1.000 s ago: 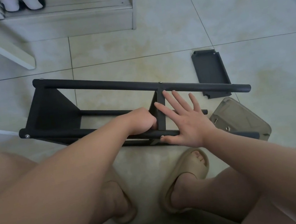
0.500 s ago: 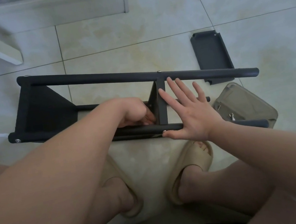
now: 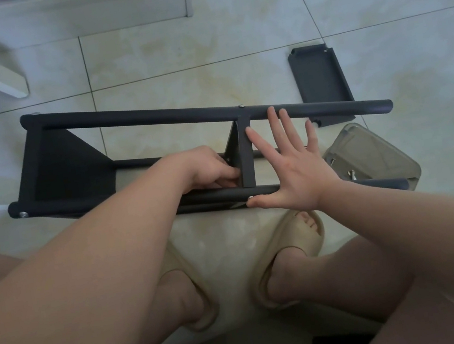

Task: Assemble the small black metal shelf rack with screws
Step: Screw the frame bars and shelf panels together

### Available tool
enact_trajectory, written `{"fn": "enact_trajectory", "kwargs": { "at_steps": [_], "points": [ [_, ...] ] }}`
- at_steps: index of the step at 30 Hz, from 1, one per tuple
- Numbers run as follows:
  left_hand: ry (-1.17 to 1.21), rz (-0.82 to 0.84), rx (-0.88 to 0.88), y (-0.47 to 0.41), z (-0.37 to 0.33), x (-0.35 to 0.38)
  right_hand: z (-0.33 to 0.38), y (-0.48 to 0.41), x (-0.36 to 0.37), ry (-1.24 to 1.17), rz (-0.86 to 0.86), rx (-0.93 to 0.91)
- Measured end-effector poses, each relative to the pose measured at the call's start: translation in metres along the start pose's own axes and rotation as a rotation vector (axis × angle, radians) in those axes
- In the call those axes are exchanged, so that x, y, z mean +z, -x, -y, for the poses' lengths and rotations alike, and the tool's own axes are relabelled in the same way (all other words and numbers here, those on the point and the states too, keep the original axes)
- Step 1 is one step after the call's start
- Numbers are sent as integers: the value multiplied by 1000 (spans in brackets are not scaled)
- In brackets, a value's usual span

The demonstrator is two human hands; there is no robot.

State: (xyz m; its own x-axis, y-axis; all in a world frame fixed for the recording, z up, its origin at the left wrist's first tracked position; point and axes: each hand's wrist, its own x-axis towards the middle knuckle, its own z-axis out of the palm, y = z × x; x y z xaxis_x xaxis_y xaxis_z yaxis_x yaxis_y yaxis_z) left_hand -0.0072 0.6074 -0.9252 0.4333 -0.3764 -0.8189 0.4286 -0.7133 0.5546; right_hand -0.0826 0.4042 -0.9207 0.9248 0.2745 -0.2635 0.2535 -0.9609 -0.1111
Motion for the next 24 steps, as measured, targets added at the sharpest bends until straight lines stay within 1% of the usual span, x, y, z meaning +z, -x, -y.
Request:
{"fn": "enact_trajectory", "kwargs": {
  "at_steps": [4,7,10,12,19,21,24],
  "points": [
    [34,-89,54,-6,2,4,0,1,0,-15,-9,-9],
    [146,-48,38,-8,4,3,0,1,0,-13,-14,-10],
    [192,8,38,-10,6,1,0,1,0,-12,-18,-12],
    [169,15,59,-11,7,3,0,1,0,-13,-22,-14],
    [-32,-68,63,-19,3,10,1,2,-1,-38,-21,-13],
    [-19,-37,47,-18,3,9,1,2,-1,-36,-19,-11],
    [73,20,17,-17,4,8,1,3,-2,-28,-19,-9]
  ]
}}
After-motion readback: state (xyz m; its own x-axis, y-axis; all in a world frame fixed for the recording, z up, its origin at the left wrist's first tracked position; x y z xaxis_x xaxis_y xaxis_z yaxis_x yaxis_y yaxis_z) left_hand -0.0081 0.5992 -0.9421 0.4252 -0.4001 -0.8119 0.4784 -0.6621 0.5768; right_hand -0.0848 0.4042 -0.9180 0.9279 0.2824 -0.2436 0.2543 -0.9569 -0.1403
